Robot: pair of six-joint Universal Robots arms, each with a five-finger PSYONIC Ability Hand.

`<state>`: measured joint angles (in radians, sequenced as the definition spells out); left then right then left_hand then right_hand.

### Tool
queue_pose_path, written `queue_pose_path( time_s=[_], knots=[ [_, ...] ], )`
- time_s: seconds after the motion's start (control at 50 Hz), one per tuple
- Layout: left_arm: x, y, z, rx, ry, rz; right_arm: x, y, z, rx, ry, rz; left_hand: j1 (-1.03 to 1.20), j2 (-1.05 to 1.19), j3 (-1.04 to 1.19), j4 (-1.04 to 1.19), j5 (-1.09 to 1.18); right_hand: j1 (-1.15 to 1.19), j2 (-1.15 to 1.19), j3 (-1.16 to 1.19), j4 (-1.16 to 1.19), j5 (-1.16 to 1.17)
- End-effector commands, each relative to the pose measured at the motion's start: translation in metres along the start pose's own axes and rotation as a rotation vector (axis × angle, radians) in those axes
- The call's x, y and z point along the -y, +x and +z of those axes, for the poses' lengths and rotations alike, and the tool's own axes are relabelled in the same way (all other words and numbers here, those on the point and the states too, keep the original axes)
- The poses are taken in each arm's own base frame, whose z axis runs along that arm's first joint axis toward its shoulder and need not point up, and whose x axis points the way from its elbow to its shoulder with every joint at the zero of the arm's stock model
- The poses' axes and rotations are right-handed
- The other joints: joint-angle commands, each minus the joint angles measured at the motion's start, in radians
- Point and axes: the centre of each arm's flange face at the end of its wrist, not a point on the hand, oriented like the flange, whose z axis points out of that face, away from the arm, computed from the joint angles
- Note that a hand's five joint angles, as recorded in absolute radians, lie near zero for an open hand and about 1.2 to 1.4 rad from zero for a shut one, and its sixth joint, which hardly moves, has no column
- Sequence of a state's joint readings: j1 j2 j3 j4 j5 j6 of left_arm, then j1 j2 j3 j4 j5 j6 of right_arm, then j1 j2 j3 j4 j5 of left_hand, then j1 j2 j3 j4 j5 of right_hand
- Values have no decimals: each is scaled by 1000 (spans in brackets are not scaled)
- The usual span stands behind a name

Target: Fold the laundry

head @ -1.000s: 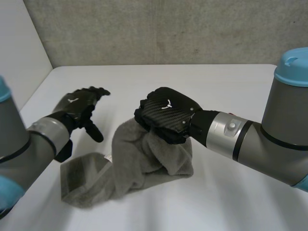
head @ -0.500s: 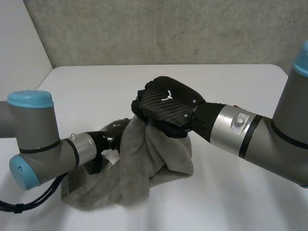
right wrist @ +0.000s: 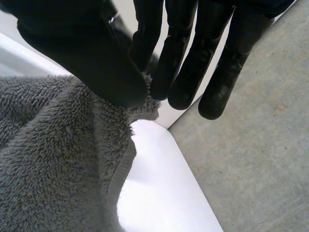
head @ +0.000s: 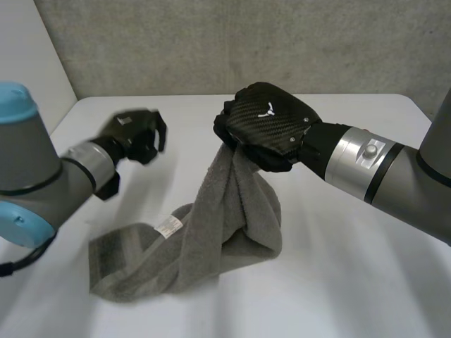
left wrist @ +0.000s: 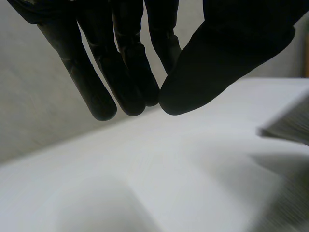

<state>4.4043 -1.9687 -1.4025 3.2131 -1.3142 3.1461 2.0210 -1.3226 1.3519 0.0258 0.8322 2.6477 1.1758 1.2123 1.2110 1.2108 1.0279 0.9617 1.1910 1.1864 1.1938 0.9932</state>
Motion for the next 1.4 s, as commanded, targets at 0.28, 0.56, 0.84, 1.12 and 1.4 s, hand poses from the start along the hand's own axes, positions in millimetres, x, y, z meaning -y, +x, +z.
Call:
queue_pose_path(
  time_s=[0.28,0.56,0.84,1.12,1.4],
  knots=[
    [-57,29,-10,-236,-167,-56,31,-6,-13,40,80,-15,-974,-1011,-1009,-1009,-1001,435,205,210,202,229],
    [-85,61,-6,-522,-239,-137,65,5,-15,72,185,-38,-706,-742,-741,-741,-732,435,205,210,202,229],
    [-22,23,18,-242,-36,-65,61,9,-12,67,181,-35,220,184,185,185,194,435,205,210,202,229],
    [61,5,-33,-89,160,11,53,19,-11,33,156,-26,220,184,185,185,194,435,205,210,202,229],
    [-31,23,-74,-124,-91,29,-13,-25,-14,139,-5,165,220,184,185,185,194,435,205,210,202,229]
  ],
)
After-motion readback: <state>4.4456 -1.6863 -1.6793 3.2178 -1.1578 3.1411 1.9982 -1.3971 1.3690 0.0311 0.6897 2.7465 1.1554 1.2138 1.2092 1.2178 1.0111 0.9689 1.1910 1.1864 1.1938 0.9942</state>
